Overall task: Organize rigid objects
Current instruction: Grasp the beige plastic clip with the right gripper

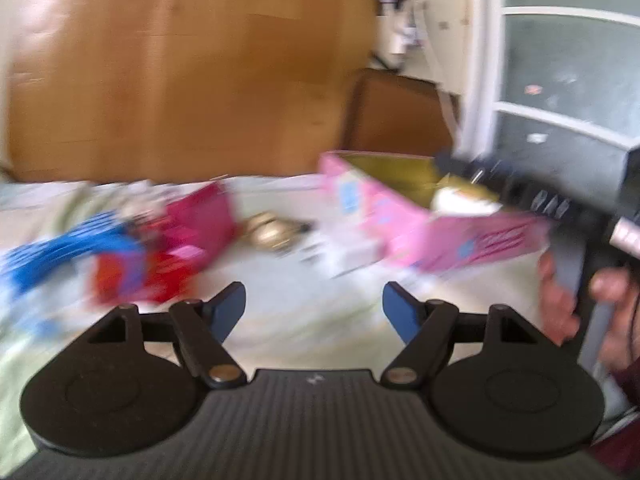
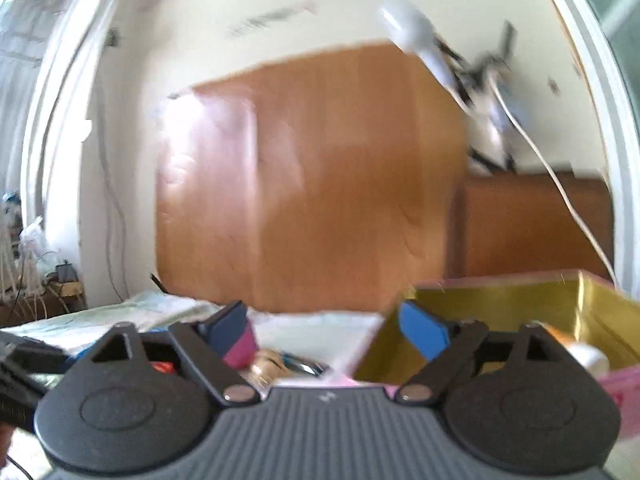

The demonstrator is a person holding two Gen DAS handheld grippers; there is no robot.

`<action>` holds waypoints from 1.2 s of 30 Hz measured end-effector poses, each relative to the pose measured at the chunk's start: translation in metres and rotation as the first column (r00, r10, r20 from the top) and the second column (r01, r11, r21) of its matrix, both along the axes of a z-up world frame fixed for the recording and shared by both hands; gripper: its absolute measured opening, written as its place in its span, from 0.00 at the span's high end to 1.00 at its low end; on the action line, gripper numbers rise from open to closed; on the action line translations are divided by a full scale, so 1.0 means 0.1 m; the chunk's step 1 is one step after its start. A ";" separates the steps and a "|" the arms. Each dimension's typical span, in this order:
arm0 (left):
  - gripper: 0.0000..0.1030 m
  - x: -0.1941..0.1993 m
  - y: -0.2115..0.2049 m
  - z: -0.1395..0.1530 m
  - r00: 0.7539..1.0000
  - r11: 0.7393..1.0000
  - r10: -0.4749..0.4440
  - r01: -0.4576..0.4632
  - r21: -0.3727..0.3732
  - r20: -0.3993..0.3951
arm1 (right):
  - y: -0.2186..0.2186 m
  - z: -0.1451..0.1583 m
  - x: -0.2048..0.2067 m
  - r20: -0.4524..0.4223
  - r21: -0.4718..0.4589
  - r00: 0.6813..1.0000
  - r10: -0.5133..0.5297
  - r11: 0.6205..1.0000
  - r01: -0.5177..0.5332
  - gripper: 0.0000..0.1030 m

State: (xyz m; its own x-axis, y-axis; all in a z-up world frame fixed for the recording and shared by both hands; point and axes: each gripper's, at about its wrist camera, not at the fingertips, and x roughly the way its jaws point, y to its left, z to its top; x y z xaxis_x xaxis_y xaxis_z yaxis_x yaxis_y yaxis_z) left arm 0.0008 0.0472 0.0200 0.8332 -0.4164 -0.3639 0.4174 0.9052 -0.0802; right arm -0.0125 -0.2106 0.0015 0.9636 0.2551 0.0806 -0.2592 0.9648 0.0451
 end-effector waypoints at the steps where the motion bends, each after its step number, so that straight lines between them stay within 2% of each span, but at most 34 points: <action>1: 0.25 -0.05 0.12 -0.03 0.999 0.999 0.032 -0.032 -0.003 -0.002 | 0.08 0.02 -0.04 0.031 -0.003 1.000 0.007 1.000 -0.006 0.00; 3: 0.25 -0.13 0.33 -0.07 0.996 0.996 0.087 -0.087 -0.029 -0.007 | 0.23 0.00 -0.11 0.071 0.027 0.997 0.036 0.999 -0.038 0.00; 4: 0.24 -0.15 0.43 -0.08 0.994 0.993 0.111 -0.111 -0.042 -0.009 | 0.28 -0.01 -0.10 0.051 0.054 0.997 0.065 0.996 -0.067 0.00; 6: 0.24 -0.17 0.58 -0.07 0.989 0.988 0.146 -0.147 -0.055 -0.008 | 0.38 0.02 0.02 -0.075 0.076 0.986 0.150 0.987 -0.144 0.00; 8: 0.24 -0.18 0.69 -0.07 0.985 0.984 0.171 -0.171 -0.052 -0.006 | 0.52 0.06 0.18 -0.225 0.036 0.952 0.207 0.978 -0.204 0.00; 12: 0.24 -0.12 0.88 -0.11 0.971 0.968 0.237 -0.239 -0.072 -0.036 | 0.77 0.04 0.32 -0.388 -0.025 0.889 0.245 0.961 -0.276 0.00; 15: 0.24 -0.07 1.06 -0.18 0.959 0.952 0.261 -0.275 -0.138 -0.108 | 0.97 0.01 0.33 -0.434 -0.063 0.856 0.281 0.938 -0.340 0.03; 17: 0.25 -0.05 1.15 -0.22 0.953 0.941 0.267 -0.290 -0.177 -0.142 | 1.12 0.00 0.35 -0.461 -0.097 0.833 0.306 0.916 -0.390 0.17; 19: 0.25 -0.07 1.20 -0.23 0.950 0.932 0.270 -0.299 -0.204 -0.159 | 1.29 -0.04 0.36 -0.496 -0.129 0.809 0.316 0.894 -0.429 0.38; 21: 0.25 -0.09 1.24 -0.23 0.950 0.928 0.268 -0.300 -0.220 -0.162 | 1.47 -0.09 0.39 -0.522 -0.152 0.790 0.322 0.876 -0.458 0.51; 24: 0.25 -0.11 1.27 -0.22 0.951 0.928 0.261 -0.294 -0.229 -0.163 | 1.70 -0.17 0.44 -0.537 -0.174 0.769 0.345 0.847 -0.502 0.62; 25: 0.25 -0.12 1.26 -0.22 0.953 0.929 0.254 -0.288 -0.232 -0.166 | 1.75 -0.20 0.46 -0.539 -0.190 0.767 0.346 0.838 -0.512 0.79; 26: 0.25 -0.12 1.25 -0.21 0.955 0.931 0.244 -0.280 -0.236 -0.170 | 1.79 -0.22 0.47 -0.552 -0.202 0.759 0.345 0.828 -0.524 0.88; 27: 0.25 -0.11 1.23 -0.21 0.957 0.932 0.231 -0.270 -0.241 -0.177 | 1.81 -0.24 0.50 -0.562 -0.199 0.751 0.346 0.825 -0.529 0.90; 31: 0.25 -0.02 1.14 -0.21 0.962 0.933 0.138 -0.206 -0.295 -0.234 | 1.68 -0.22 0.37 -0.537 -0.193 0.764 0.358 0.829 -0.524 0.93; 34: 0.25 0.09 1.05 -0.24 0.956 0.917 0.052 -0.160 -0.366 -0.290 | 1.53 -0.24 0.25 -0.524 -0.204 0.778 0.347 0.836 -0.510 0.93; 36: 0.25 0.17 0.96 -0.26 0.945 0.903 0.002 -0.141 -0.406 -0.326 | 1.45 -0.26 0.21 -0.525 -0.177 0.775 0.350 0.846 -0.502 0.93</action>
